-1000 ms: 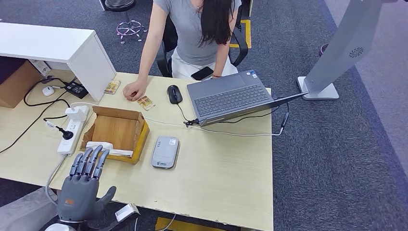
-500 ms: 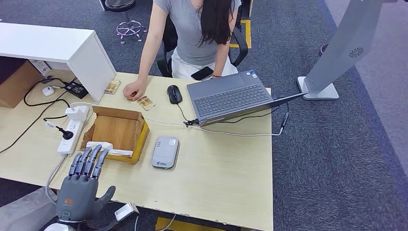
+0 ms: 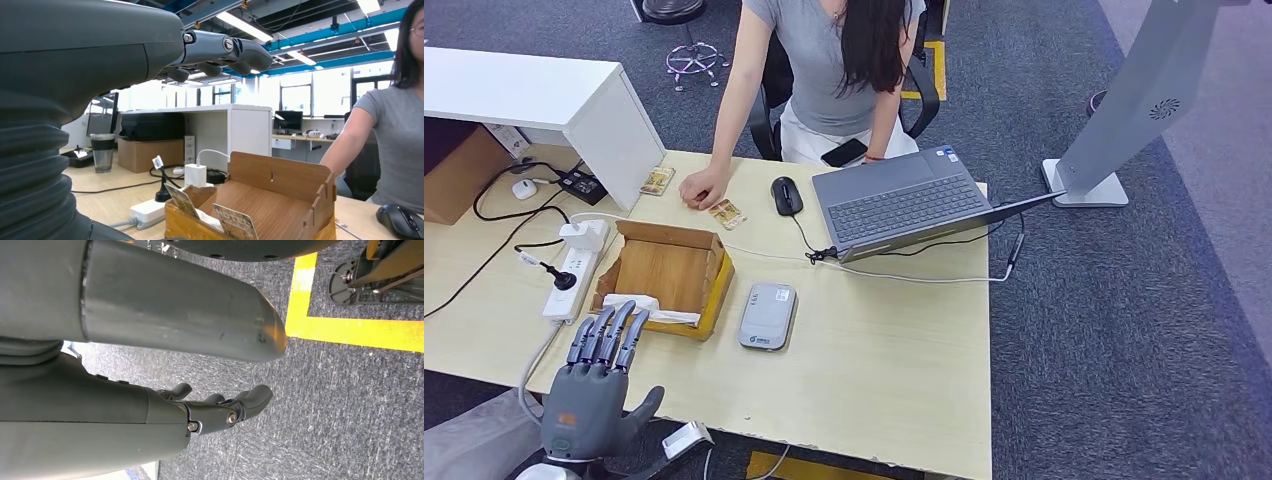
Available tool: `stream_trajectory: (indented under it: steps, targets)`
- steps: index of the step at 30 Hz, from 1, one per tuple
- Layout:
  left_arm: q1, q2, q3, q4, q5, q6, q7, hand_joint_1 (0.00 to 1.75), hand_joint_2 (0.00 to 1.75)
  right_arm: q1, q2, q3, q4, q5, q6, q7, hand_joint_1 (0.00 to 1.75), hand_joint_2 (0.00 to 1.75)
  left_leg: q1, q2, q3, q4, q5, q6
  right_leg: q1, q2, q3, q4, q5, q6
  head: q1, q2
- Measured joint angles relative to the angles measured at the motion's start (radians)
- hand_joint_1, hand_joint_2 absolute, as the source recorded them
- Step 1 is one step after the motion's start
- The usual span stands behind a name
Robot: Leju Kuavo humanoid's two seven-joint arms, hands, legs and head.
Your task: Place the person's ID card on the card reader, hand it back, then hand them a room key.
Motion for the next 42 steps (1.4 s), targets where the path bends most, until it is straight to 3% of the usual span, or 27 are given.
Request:
stream_trajectory:
  steps: [4, 6, 10, 15, 42]
  targets:
    - [-0.001, 0.000, 0.000, 0.000, 0.005, -0.008, 0.003, 0.00, 1.75, 0.000, 0.000, 0.000, 0.000, 0.003, 0.001, 0.000, 0.00, 0.00, 0.000, 0.000, 0.000, 0.000, 0.000, 0.000, 0.000, 0.000, 0.000, 0.000, 0.000, 0.000, 0.000, 0.000]
    - [-0.013, -0.001, 0.005, 0.005, 0.034, -0.056, 0.017, 0.00, 1.75, 0.000, 0.000, 0.000, 0.000, 0.021, 0.006, 0.000, 0.00, 0.00, 0.000, 0.000, 0.001, 0.000, 0.000, 0.000, 0.000, 0.000, -0.001, 0.000, 0.000, 0.000, 0.000, 0.000]
    - [-0.156, -0.008, 0.048, 0.115, 0.120, -0.222, -0.021, 0.00, 1.75, -0.005, 0.000, 0.001, 0.000, 0.057, 0.027, -0.001, 0.00, 0.00, 0.001, -0.006, 0.000, 0.000, 0.002, 0.001, 0.001, -0.007, 0.001, 0.000, 0.001, -0.001, 0.001, 0.000]
    - [-0.257, -0.021, 0.097, 0.203, 0.126, -0.251, -0.058, 0.00, 1.75, -0.009, 0.000, 0.001, 0.000, 0.063, 0.033, -0.001, 0.00, 0.00, 0.001, -0.004, 0.002, 0.000, 0.003, 0.000, 0.001, -0.005, 0.002, 0.000, 0.002, -0.001, 0.001, 0.000]
    - [-0.281, -0.054, 0.125, 0.264, 0.118, -0.267, -0.058, 0.00, 1.75, -0.010, 0.000, 0.001, 0.000, 0.072, 0.037, -0.003, 0.00, 0.00, 0.000, -0.004, 0.001, 0.000, 0.002, 0.001, 0.001, -0.005, 0.002, -0.001, 0.001, 0.000, 0.001, 0.000]
